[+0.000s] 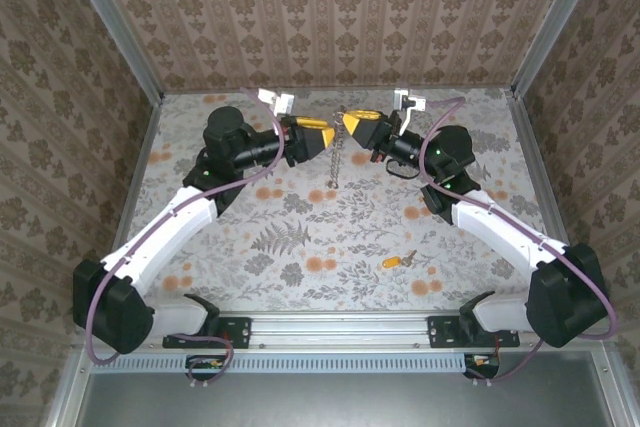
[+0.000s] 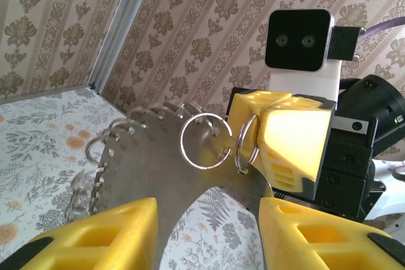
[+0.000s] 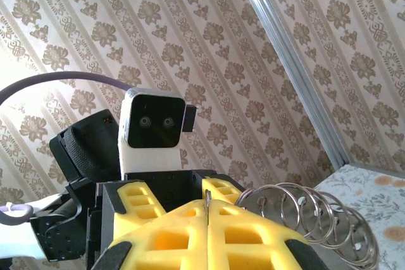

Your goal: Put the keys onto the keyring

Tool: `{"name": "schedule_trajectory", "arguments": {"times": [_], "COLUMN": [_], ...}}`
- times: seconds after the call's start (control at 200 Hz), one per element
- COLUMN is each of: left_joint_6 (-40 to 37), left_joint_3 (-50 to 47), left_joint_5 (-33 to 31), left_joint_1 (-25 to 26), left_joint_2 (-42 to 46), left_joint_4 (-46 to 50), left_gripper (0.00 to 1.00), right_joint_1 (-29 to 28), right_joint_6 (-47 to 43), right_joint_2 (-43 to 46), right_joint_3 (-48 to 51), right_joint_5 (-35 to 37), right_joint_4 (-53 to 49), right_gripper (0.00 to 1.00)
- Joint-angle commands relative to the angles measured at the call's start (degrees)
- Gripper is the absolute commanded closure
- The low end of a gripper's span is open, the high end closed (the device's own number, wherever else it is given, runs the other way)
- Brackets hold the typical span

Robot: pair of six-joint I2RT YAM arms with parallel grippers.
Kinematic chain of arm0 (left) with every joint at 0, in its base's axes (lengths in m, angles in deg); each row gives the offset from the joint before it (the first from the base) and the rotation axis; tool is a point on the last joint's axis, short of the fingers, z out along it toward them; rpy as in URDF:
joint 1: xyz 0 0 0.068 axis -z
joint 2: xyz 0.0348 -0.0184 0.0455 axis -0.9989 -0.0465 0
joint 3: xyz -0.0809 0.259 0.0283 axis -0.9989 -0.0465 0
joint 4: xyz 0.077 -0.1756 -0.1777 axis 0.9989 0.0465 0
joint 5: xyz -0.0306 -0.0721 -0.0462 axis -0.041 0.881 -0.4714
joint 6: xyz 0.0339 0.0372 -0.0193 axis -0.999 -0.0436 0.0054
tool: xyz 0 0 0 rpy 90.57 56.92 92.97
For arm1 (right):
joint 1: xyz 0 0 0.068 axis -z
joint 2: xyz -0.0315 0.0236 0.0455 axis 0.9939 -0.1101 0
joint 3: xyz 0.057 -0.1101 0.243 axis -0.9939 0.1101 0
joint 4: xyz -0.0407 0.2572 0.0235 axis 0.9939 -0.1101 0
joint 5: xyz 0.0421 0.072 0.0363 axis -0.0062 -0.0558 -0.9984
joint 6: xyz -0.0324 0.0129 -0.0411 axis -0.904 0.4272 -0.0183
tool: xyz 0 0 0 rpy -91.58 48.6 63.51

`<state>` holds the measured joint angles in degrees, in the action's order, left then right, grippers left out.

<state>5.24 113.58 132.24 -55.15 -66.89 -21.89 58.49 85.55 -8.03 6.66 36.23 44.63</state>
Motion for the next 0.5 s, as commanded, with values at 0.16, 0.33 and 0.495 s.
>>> {"name": "schedule_trajectory", "arguments": {"times": [0.16,0.33,0.495], "left_joint_6": [4.28,6.01,6.47], "left_joint_3": [0.76,0.6,0.76], "left_joint_5": [-0.55,0.0,0.26], "left_joint_1": [0.16,0.16,0.25], "left_joint_2": [-1.21,-2.0,-2.42], "left_joint_4": [-9.74,-12.95,-13.51], "left_gripper": [0.54,0.55,0.58], "right_joint_1": [-0.73,-1.09,-1.35], "right_joint_6": [1.94,2.25,2.56], "right_joint_2": [-0.64,-1.24,-1.36], "right_joint_3": [-1.28,-1.31,-1.37], "right_joint_5": [0.88,0.56,0.45], "right_joint_4": [5.13,5.5,5.75], "right_gripper": [1.0,1.0,1.0]}}
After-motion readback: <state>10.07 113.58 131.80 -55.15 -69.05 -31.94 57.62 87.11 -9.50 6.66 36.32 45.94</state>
